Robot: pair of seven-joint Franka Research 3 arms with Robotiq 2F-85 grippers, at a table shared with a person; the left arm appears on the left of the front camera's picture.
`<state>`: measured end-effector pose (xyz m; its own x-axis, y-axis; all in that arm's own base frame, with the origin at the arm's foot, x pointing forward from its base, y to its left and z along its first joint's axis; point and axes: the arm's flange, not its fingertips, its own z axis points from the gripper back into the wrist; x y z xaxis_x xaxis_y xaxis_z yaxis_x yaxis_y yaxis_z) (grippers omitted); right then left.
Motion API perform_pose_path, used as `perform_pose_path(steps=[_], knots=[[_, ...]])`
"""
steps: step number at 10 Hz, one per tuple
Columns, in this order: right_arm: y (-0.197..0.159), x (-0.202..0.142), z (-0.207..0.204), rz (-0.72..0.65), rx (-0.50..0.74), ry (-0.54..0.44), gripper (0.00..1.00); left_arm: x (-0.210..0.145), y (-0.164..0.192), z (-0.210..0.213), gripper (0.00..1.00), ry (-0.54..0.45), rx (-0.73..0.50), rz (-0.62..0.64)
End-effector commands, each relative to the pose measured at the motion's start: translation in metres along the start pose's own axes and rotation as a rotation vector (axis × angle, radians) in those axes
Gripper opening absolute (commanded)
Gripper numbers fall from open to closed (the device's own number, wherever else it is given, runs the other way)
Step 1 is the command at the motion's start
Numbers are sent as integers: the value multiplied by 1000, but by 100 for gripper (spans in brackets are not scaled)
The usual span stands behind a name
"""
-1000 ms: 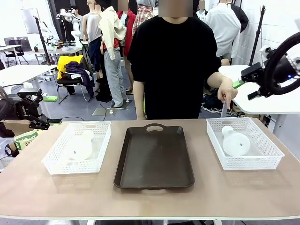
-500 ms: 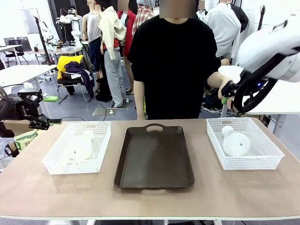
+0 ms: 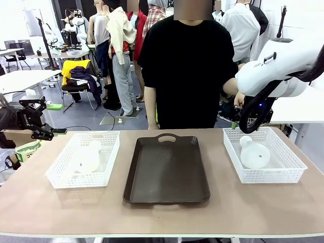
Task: Prepare the laboratory tools.
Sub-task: Pick up the Big flask that the person points to.
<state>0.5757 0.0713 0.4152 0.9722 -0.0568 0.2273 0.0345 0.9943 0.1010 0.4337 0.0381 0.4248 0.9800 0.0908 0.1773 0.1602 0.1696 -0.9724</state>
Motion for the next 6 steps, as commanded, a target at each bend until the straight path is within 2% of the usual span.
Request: perform_pose_path(steps=[1,6], knots=[[3,13,-14,-5,-55,43,100,0,-1,1,100,-3,-3,-1],[-11,29,-49,-14,-115,36,100,0,-1,1,100,-3,-3,-1]])
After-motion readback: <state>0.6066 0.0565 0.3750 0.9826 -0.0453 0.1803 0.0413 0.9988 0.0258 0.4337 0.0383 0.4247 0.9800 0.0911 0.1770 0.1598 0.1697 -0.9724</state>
